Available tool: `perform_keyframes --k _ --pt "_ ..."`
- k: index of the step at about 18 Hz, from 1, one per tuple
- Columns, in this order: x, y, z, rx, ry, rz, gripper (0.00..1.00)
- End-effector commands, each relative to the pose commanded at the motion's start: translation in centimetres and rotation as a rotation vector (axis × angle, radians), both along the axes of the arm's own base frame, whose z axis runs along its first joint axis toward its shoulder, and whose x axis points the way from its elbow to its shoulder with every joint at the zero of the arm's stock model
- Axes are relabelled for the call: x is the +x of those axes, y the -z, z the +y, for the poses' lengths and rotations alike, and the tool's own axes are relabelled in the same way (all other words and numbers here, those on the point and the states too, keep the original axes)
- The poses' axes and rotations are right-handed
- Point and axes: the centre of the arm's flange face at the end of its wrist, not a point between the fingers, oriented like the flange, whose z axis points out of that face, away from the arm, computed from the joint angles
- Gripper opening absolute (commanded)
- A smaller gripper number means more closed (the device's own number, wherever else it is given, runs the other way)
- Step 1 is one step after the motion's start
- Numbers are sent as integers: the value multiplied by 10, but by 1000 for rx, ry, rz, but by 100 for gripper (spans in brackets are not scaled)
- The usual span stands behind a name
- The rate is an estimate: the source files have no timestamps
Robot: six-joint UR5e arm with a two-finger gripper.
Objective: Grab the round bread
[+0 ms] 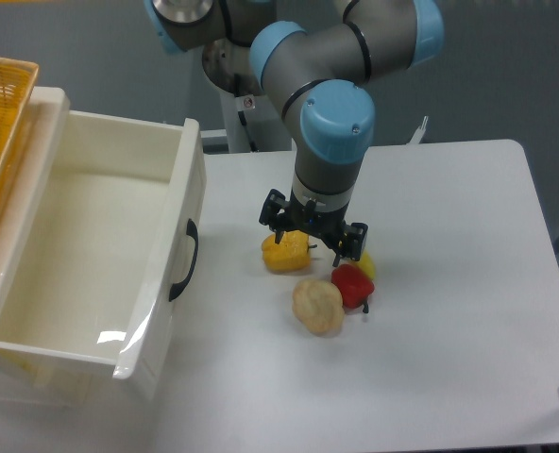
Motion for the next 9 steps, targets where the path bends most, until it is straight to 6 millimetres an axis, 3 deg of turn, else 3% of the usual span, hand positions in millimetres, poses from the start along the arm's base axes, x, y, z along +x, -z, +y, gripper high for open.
perform_keyframes --k 9 --pt "1 20 -4 -22 -26 -32 100"
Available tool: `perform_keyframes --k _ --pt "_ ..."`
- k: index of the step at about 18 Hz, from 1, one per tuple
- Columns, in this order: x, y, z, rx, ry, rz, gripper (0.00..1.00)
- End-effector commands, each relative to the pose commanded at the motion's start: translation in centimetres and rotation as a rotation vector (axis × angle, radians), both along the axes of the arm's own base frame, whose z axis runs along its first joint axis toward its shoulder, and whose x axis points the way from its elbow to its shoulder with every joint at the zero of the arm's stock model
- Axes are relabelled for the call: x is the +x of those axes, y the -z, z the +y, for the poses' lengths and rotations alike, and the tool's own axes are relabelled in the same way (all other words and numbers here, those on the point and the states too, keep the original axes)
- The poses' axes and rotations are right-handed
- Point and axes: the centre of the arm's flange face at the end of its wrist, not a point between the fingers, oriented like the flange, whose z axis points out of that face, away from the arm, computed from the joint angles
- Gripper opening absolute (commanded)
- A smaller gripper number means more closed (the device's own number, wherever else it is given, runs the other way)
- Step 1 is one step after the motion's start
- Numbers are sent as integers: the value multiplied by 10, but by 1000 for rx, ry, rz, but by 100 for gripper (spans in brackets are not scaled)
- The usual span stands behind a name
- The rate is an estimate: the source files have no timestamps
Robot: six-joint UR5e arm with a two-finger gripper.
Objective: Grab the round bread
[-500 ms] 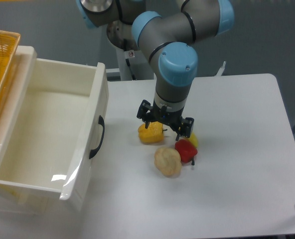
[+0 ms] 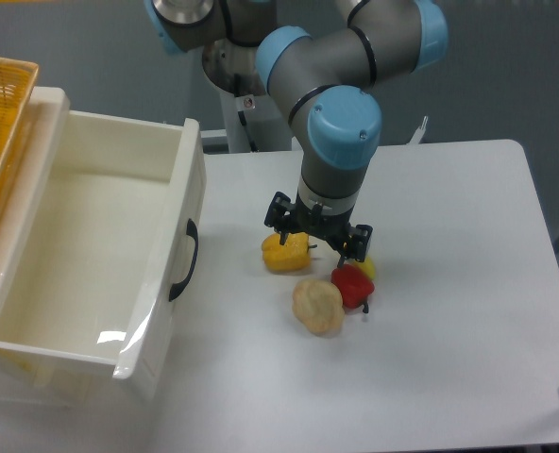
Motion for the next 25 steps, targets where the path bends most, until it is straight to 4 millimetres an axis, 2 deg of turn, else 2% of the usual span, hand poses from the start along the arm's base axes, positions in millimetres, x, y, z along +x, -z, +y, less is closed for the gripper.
perform_keyframes --k 4,7,11,16,20,25 --pt "5 17 -4 -12 1 -16 100" --pt "10 39 -8 -9 0 -9 100" --pt "8 52 -6 -11 -3 -11 100" --pt "-10 64 6 -7 -183 -2 100" --pt "-21 68 14 -3 -192 14 100" --pt "-31 86 13 -38 -193 14 100"
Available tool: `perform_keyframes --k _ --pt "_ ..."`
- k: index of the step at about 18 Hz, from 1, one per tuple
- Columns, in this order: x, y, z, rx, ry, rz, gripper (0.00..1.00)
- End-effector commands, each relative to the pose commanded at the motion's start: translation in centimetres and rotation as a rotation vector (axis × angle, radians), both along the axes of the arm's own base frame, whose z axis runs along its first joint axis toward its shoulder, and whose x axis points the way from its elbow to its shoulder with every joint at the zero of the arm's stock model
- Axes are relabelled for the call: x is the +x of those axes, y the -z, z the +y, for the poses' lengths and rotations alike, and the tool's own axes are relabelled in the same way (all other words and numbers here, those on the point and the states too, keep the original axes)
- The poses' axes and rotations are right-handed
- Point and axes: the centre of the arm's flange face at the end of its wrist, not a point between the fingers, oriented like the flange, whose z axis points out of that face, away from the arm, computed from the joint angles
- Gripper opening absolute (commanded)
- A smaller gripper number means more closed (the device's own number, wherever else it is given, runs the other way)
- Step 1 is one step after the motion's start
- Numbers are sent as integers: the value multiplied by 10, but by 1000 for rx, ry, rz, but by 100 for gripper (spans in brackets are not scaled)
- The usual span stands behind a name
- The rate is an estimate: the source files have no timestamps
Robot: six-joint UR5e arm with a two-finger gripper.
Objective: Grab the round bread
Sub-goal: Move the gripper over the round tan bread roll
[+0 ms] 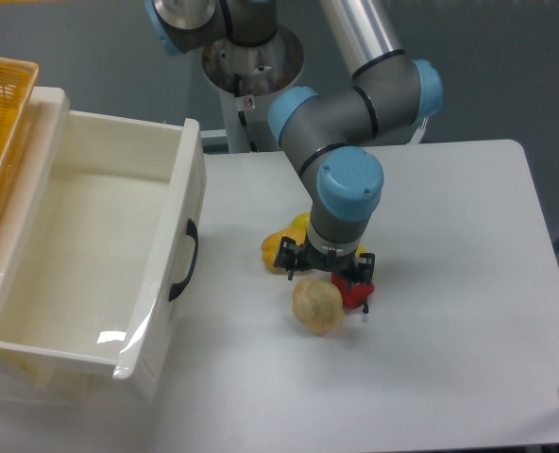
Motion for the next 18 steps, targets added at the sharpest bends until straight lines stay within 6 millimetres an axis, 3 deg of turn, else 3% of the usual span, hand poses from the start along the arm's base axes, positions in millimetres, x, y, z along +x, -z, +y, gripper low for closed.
perform_keyframes --k 11,18 --pt "-19 45 15 -21 3 -36 100" --pt "-24 55 19 -19 6 -31 100"
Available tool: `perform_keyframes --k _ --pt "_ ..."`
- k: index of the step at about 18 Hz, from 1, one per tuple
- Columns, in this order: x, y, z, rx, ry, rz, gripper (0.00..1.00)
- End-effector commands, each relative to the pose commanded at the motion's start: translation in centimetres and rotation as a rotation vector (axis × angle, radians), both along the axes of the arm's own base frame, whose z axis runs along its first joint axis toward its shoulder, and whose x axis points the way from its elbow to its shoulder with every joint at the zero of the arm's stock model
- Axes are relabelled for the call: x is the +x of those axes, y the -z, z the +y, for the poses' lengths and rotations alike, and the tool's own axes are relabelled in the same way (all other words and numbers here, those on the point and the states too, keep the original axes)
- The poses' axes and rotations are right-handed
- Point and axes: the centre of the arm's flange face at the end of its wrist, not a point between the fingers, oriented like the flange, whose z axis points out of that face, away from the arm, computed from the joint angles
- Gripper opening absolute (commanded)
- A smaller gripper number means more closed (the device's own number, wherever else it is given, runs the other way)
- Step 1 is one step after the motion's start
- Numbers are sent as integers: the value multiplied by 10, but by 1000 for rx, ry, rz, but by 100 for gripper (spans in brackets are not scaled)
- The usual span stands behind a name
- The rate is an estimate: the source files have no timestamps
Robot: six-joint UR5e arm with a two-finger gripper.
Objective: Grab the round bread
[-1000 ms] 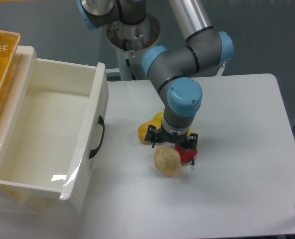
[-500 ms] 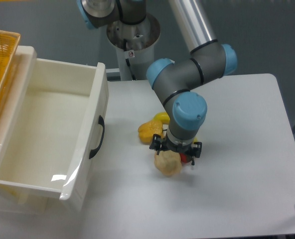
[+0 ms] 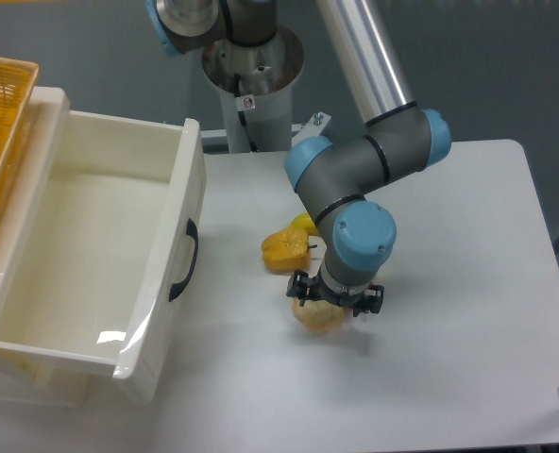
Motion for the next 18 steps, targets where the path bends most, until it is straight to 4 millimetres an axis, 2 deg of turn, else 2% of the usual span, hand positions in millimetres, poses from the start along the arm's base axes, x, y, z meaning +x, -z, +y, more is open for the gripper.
perform_keyframes --k 16,18 --pt "3 18 1 -19 5 -22 100" --pt "3 20 1 -22 5 -24 97"
